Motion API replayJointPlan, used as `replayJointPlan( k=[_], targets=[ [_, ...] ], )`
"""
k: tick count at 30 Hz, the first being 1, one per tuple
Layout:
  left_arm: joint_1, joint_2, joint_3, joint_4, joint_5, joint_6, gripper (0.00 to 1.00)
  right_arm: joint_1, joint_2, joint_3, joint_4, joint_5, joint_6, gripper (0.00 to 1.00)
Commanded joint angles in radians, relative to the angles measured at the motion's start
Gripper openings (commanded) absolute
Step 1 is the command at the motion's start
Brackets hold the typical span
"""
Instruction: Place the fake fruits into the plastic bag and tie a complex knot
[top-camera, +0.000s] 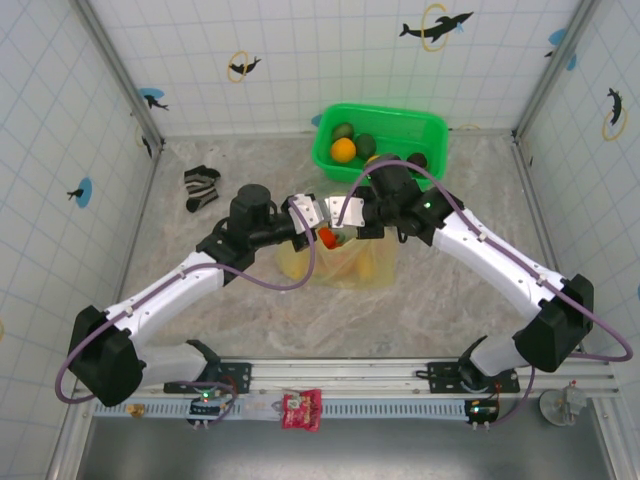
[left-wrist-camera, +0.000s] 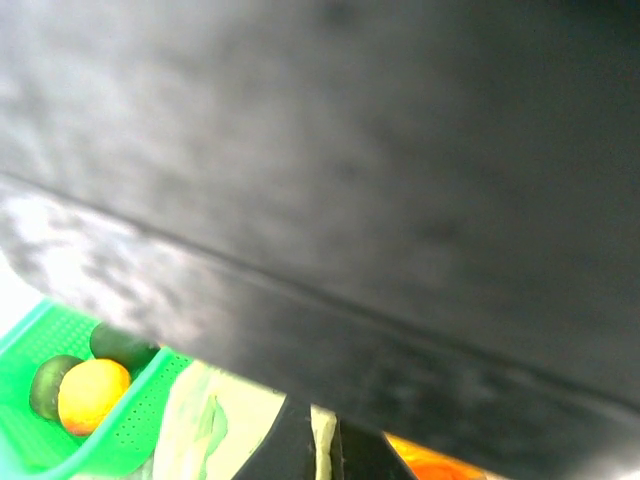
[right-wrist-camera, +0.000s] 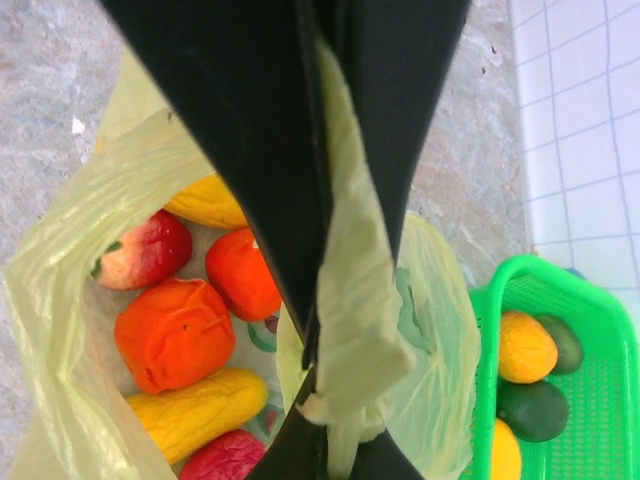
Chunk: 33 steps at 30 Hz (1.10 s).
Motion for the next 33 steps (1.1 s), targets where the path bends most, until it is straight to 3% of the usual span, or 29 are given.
replayJointPlan(
  k=[1, 5, 8, 11, 13, 18, 23, 26, 28, 29, 31, 33],
  targets=[
    [-0.013, 0.003, -0.001, -0.018, -0.008, 0.025, 0.0, 0.02, 0.003, 0.063, 0.009, -0.006, 0.006, 0.0],
    [-0.013, -0.017, 0.009, -0.013, 0.012, -0.035, 0.12, 0.019, -0.023, -0.027, 0.124, 0.086, -0.057, 0.0],
    [-0.013, -0.048, 0.014, -0.007, 0.042, -0.071, 0.14, 0.028, -0.082, -0.2, 0.398, 0.193, -0.148, 0.0],
    [-0.013, -0.075, 0.024, -0.014, 0.058, -0.108, 0.33, 0.024, -0.147, -0.337, 0.655, 0.169, -0.16, 0.0],
    [-0.013, -0.097, 0.029, -0.01, 0.056, -0.134, 0.4, 0.023, -0.166, -0.383, 0.753, 0.158, -0.161, 0.0],
    [0.019, -0.161, 0.075, -0.003, 0.175, -0.211, 0.4, 0.018, -0.197, -0.46, 0.89, 0.12, -0.132, 0.0],
    [0.127, -0.19, 0.061, 0.182, 0.313, -0.408, 0.4, 0.012, -0.215, -0.501, 0.915, 0.094, -0.115, 0.0],
    [0.129, -0.161, 0.083, 0.158, 0.357, -0.405, 0.44, 0.004, -0.222, -0.514, 0.92, 0.075, -0.1, 0.0],
    [0.129, -0.14, 0.124, 0.153, 0.286, -0.41, 0.44, -0.003, -0.227, -0.519, 0.921, 0.053, -0.081, 0.0],
    [0.129, -0.132, 0.12, 0.16, 0.186, -0.405, 0.43, -0.008, -0.234, -0.524, 0.922, 0.04, -0.071, 0.0],
    [0.134, -0.102, 0.105, 0.171, -0.029, -0.393, 0.34, -0.02, -0.241, -0.528, 0.923, 0.012, -0.043, 0.0],
    [0.134, -0.04, 0.123, 0.098, -0.078, -0.327, 0.23, -0.03, -0.246, -0.528, 0.922, -0.013, -0.014, 0.0]
  ],
)
